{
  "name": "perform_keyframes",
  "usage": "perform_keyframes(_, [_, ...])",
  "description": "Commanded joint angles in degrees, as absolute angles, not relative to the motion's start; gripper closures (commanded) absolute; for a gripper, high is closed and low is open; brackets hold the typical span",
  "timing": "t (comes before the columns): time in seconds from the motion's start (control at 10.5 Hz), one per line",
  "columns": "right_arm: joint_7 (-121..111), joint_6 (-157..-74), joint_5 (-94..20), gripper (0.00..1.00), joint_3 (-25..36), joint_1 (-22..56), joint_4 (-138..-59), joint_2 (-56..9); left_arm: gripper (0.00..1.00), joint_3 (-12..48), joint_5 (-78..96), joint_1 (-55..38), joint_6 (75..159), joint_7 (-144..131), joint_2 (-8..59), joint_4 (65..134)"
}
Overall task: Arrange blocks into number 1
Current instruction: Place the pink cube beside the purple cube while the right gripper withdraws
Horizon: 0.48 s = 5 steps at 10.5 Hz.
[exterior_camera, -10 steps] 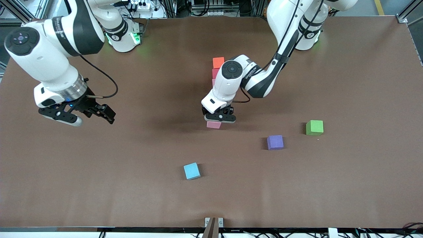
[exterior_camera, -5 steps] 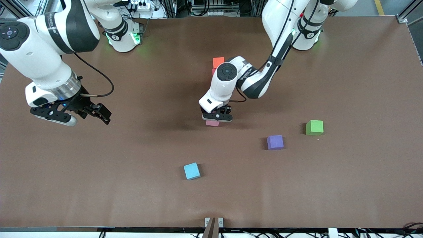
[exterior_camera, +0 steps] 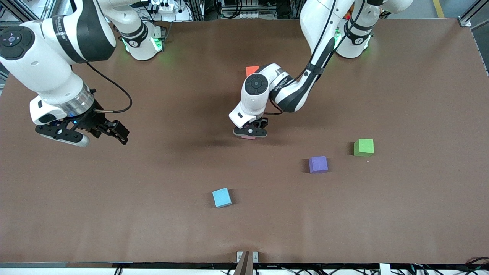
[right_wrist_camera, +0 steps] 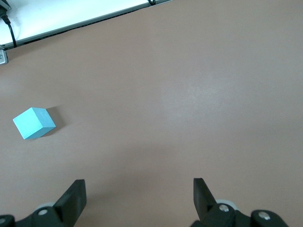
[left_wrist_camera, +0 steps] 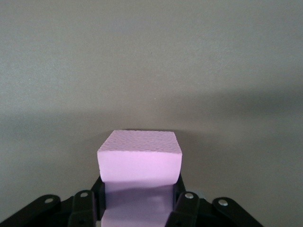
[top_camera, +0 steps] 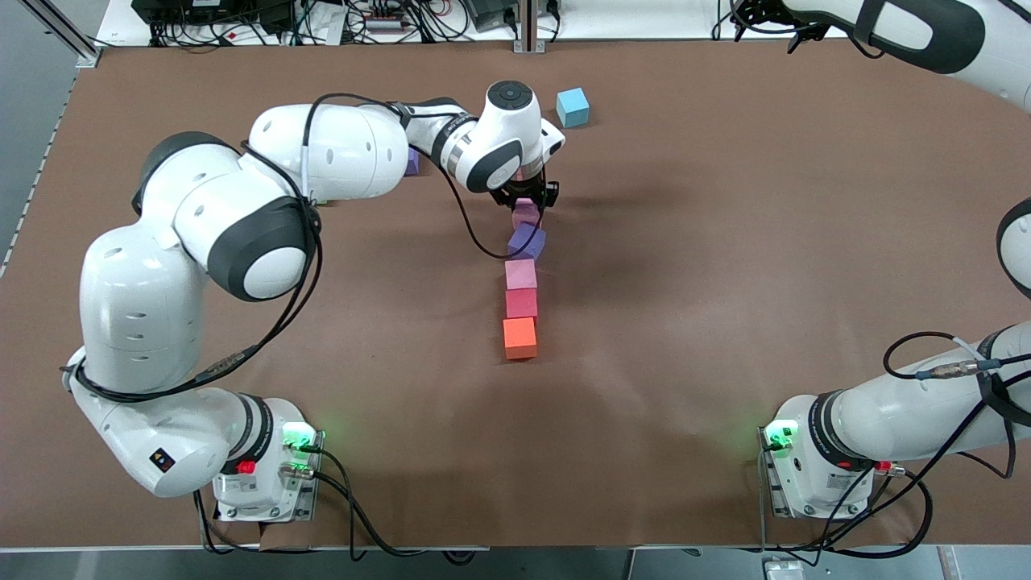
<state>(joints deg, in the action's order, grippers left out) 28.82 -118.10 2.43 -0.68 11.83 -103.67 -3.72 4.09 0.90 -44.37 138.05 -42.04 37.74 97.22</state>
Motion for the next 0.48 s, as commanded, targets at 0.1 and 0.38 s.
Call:
perform_keyframes(0.1, [24.4, -114.7, 2.6, 0.0, -1.4, 10.5, -100.6, -5.0, 1.0, 3.2, 1.5, -45.4, 137.3, -42.3, 38.5, 96.6])
perform_keyframes(0.38, [16.9, -110.8, 1.9, 0.0, -1.3, 7.7, -97.6, -5.2, 1.0, 3.3, 1.5, -45.6, 137.1, -42.3, 38.6, 97.0])
